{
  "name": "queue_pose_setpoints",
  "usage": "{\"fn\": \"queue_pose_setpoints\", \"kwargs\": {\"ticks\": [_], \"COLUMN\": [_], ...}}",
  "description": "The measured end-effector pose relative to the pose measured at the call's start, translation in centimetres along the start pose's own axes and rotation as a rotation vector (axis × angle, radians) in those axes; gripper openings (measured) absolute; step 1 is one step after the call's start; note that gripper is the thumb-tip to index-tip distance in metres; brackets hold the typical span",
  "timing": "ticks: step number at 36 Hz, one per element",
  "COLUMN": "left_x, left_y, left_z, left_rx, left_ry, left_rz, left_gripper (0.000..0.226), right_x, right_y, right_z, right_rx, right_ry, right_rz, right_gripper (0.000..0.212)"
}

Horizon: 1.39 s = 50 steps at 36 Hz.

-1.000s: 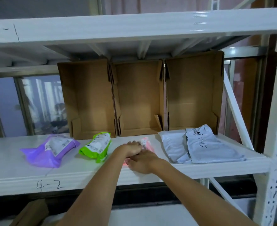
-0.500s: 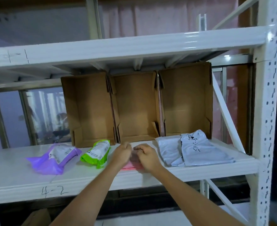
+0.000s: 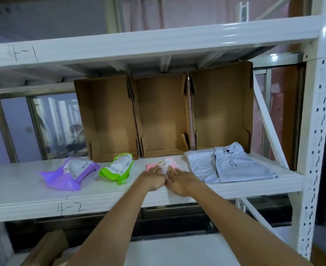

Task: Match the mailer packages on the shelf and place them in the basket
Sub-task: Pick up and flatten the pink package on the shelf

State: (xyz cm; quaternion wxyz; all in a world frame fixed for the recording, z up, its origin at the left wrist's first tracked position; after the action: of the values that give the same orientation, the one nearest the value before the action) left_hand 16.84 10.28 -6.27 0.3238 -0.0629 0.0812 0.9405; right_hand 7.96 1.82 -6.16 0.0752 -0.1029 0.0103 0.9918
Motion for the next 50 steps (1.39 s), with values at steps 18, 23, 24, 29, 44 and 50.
{"fn": "queue_pose_setpoints", "kwargs": {"ticks": [18,23,24,29,44,50], "left_x": [-0.1,0.5,0.5,-0.3,-1.9,-1.9], "left_y": [0.0,-0.2,-0.2,-1.0,-2.1,-1.9], "left_z": [-0.2,0.4,0.6,1.8,-0.9,-0.9], "left_rx": [-0.006,0.014,0.039,0.138,-0.071,-0.093], "left_ry": [0.013,0.005,-0.006,0.096,0.021,-0.005], "left_rz": [-0.009,-0.012,-0.012,0.047,0.056,0.051], "left_gripper": [0.057,0.057,0.058,0.058,0.060,0.061], "right_x": [0.0,0.0,-0.1,-1.3,-5.7,-6.3], "right_y": [0.0,0.1,0.2,0.4,0.0,0.3], "right_z": [-0.2,0.0,0.3,2.5,-0.6,-1.1], "right_rx": [0.000,-0.014,-0.040,-0.091,-0.061,-0.049], "right_ry": [0.001,-0.013,-0.010,0.274,0.128,0.061], "right_rz": [-0.008,-0.012,-0.019,-0.047,-0.070,-0.069], "right_gripper": [0.059,0.060,0.059,0.047,0.060,0.062]}}
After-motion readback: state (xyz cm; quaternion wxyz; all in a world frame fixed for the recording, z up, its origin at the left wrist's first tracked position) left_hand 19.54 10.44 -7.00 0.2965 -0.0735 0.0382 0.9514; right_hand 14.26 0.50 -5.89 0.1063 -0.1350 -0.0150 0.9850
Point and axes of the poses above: each hand's wrist, its own x-axis away from the middle knuckle, its own z-axis out of the back of the hand, y = z × x, the point moved 4 cm from there along -x, towards the middle knuckle, and after that the axes turned 12 degrees about y, right-handed, at the moved point
